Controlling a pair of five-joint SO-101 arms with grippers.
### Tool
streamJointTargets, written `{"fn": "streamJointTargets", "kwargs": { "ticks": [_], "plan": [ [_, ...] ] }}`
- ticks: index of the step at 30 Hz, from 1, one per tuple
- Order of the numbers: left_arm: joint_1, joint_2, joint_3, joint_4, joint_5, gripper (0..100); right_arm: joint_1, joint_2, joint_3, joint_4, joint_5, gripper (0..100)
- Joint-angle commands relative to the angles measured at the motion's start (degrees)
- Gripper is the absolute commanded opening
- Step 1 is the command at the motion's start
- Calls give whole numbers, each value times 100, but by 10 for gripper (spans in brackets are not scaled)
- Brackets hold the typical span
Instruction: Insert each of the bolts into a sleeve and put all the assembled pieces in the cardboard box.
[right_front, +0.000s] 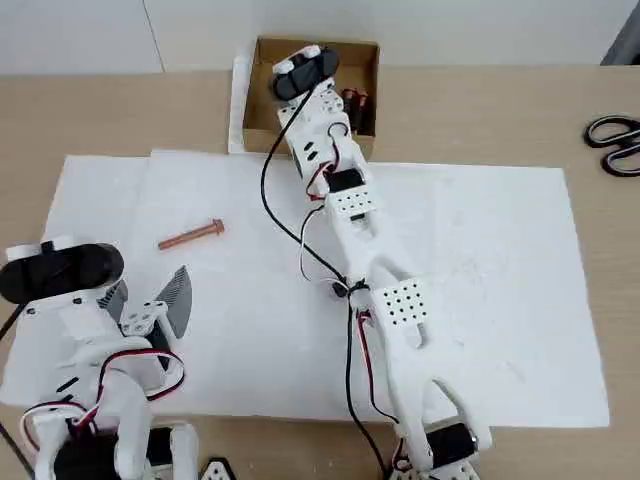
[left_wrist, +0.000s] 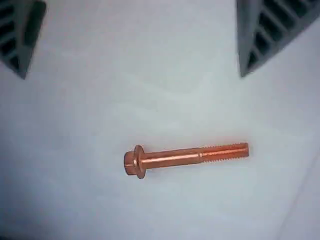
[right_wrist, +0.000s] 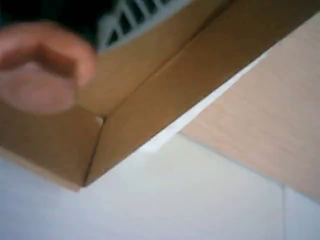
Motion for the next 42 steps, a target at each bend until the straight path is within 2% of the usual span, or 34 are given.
{"fn": "streamJointTargets", "kwargs": {
  "ticks": [1,8,11,16,22,36,42],
  "plan": [
    [-9,-9,13,-141,-18,254,-13,-163,-466,163,62,196],
    [-9,0,13,-141,-18,254,31,-189,-941,418,62,199],
    [-9,0,13,-141,-18,254,84,-189,-1521,936,62,199],
    [-9,0,13,-141,-18,254,207,-207,-2734,2440,70,199],
    [-9,-18,13,-141,-18,254,453,-1147,-2690,3969,53,199],
    [-9,-26,13,-141,-18,254,857,-3336,-2690,8919,53,199],
    [-9,-26,13,-141,-18,254,1305,-3442,-2673,9174,-237,199]
  ]
}}
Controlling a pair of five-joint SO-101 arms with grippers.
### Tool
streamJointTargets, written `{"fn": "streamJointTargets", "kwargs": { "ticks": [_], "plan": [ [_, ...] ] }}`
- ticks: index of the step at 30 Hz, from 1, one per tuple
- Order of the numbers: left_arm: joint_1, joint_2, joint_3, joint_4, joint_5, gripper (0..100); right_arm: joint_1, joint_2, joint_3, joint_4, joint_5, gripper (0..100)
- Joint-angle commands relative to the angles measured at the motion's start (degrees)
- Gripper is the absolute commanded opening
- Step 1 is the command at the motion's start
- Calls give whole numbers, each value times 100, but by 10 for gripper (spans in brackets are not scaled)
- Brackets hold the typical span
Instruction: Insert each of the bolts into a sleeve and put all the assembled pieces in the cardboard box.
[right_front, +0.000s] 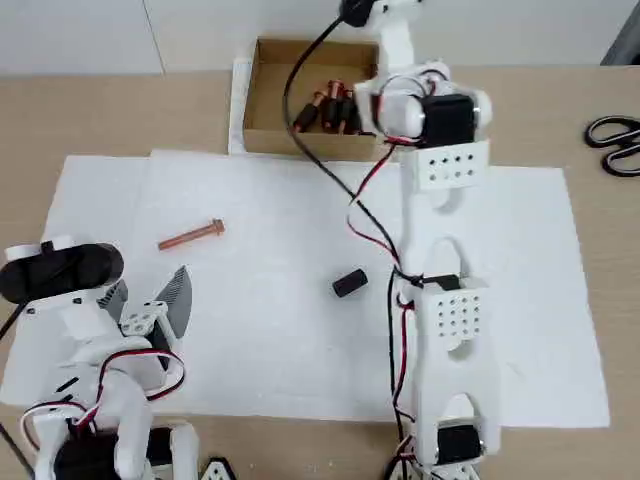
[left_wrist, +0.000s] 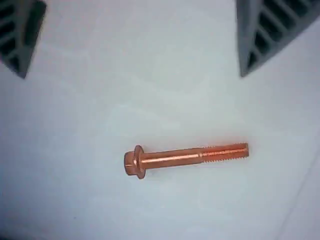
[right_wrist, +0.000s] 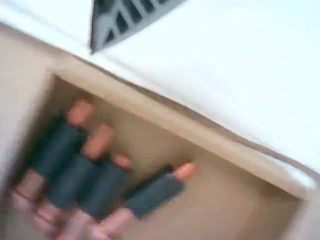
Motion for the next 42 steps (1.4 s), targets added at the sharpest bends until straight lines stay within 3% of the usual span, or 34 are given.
{"fn": "streamJointTargets", "kwargs": {
  "ticks": [1,9,22,31,38,42],
  "plan": [
    [-9,-26,13,-132,-18,254,374,-409,-211,110,-404,198],
    [-9,-26,13,-132,-18,254,769,-673,1407,145,-624,198],
    [-9,-26,13,-132,-26,254,734,-4075,6031,84,-747,198],
    [-9,-26,13,-132,-26,254,541,-5024,7991,40,-2910,198],
    [-9,-26,13,-132,-26,254,-514,-5024,8835,-48,-3947,198],
    [-9,-26,13,-132,-26,254,-743,-4998,8958,-365,-4826,198]
  ]
}}
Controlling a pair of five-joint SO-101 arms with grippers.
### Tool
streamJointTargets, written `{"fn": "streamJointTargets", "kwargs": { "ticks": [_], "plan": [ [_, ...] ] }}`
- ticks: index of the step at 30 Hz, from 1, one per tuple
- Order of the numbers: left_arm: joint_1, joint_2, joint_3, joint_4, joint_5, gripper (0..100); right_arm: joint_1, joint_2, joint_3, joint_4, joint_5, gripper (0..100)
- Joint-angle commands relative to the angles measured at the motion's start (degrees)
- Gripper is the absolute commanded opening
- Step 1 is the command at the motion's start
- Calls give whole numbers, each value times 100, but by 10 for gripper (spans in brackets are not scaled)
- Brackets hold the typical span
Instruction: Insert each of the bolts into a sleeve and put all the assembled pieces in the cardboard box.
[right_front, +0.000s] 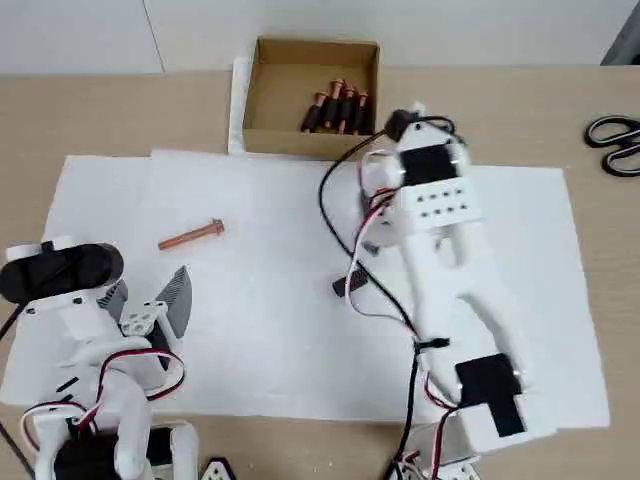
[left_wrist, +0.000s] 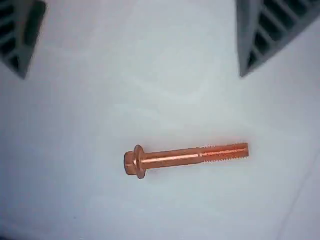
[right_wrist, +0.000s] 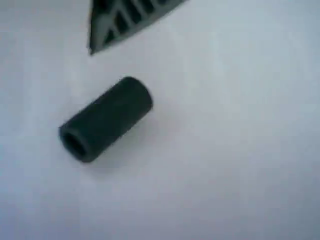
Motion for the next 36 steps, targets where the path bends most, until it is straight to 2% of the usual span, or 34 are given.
{"fn": "streamJointTargets", "kwargs": {
  "ticks": [1,5,14,19,36],
  "plan": [
    [-9,-26,13,-132,-26,254,-110,-268,105,-418,-712,198],
    [-9,-26,13,-132,-26,254,-119,-277,466,-796,-897,198],
    [-9,-26,13,-132,-26,254,-505,-277,1222,-1376,-1829,199],
    [-9,-26,13,-132,-26,254,-699,-277,1653,-1886,-1873,199],
    [-9,-9,101,-185,-26,254,-699,-277,2734,-3407,-1873,198]
  ]
}}
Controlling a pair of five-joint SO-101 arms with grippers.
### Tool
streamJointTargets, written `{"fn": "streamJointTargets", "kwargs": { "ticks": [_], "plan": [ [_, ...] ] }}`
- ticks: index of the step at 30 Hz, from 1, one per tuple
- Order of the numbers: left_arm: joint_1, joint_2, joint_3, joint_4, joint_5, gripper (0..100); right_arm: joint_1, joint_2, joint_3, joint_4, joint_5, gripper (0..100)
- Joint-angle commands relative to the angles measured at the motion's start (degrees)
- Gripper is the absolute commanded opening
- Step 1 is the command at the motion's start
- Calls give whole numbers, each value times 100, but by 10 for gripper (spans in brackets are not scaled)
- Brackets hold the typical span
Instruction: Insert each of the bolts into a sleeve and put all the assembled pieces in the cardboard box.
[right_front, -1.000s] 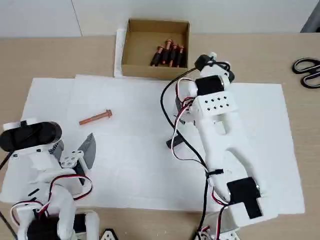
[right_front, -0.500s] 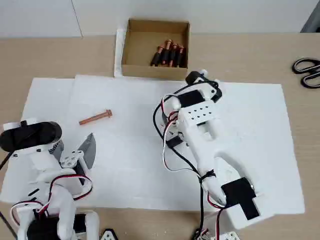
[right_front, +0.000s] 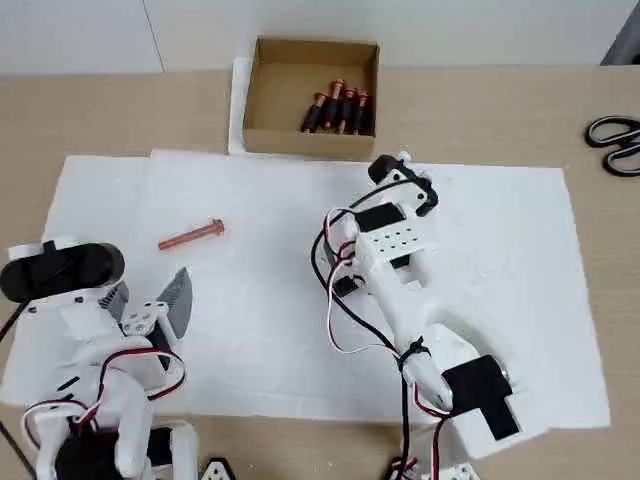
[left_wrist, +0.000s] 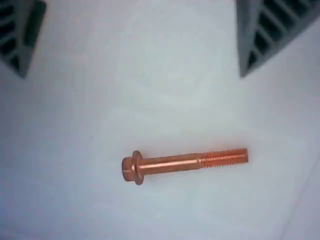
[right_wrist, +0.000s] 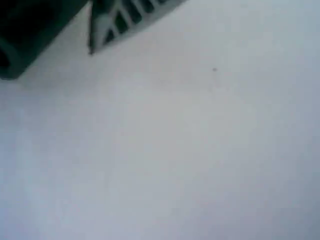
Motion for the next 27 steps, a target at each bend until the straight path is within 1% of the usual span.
{"fn": "streamJointTargets", "kwargs": {
  "ticks": [1,15,25,27],
  "plan": [
    [-9,-26,-4,-185,-26,254,-31,-268,-18,-136,-53,198],
    [-9,-18,-4,-185,-26,254,-48,-268,123,-119,-53,197],
    [0,-18,-4,-185,-26,254,-198,-268,290,-145,-53,197],
    [0,-18,-4,-185,-26,254,-198,-268,290,-145,-53,186]
  ]
}}
